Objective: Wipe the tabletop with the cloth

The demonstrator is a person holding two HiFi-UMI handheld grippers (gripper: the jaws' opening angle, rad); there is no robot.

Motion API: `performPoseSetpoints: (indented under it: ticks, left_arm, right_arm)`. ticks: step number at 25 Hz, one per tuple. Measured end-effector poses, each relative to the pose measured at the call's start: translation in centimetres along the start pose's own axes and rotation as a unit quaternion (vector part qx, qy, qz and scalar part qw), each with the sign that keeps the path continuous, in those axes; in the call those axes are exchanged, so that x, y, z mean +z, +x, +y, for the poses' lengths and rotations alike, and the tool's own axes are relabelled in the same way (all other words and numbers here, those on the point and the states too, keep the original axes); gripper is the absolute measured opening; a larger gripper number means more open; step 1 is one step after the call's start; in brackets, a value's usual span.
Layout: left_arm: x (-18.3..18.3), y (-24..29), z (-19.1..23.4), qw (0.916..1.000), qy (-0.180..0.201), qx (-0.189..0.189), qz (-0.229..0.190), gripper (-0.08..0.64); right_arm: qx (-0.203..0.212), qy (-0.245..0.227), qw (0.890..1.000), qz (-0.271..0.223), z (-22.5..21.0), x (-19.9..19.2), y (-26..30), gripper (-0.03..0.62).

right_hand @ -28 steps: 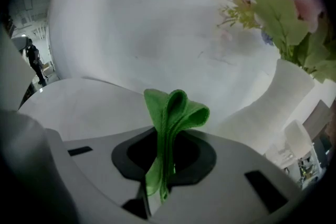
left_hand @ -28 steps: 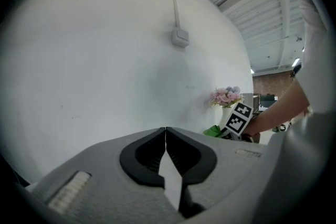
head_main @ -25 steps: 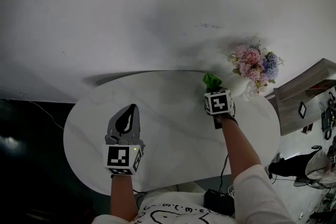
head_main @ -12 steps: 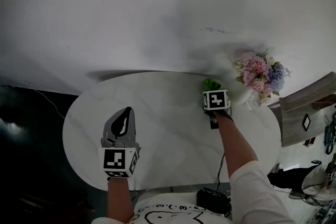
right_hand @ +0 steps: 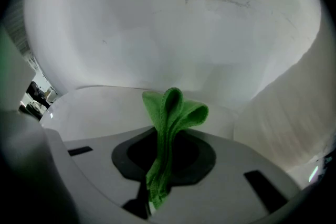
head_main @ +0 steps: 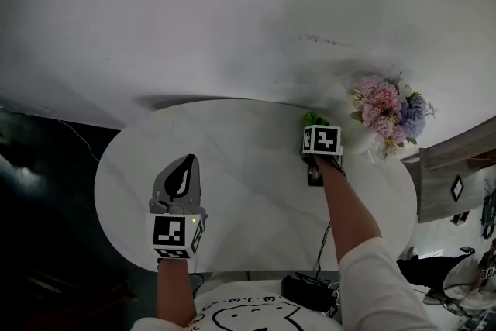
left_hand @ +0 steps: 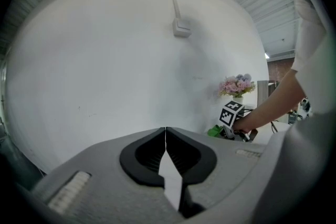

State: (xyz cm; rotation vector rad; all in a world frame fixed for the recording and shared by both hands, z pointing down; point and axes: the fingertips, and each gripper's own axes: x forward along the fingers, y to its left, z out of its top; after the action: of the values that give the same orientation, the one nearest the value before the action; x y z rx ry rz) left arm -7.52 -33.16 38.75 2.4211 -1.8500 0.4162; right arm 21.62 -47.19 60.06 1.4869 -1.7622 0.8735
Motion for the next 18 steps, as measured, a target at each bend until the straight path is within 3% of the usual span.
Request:
performPoseSetpoints:
  ticks: [18]
  left_arm:
    - [-0.5, -1.3, 2.5, 0.9999, 0.004, 0.016, 0.003, 0.018]
  right_arm:
    - [0.010, -0.009, 1.000, 0.006, 5.2, 0.7, 1.0, 0.044]
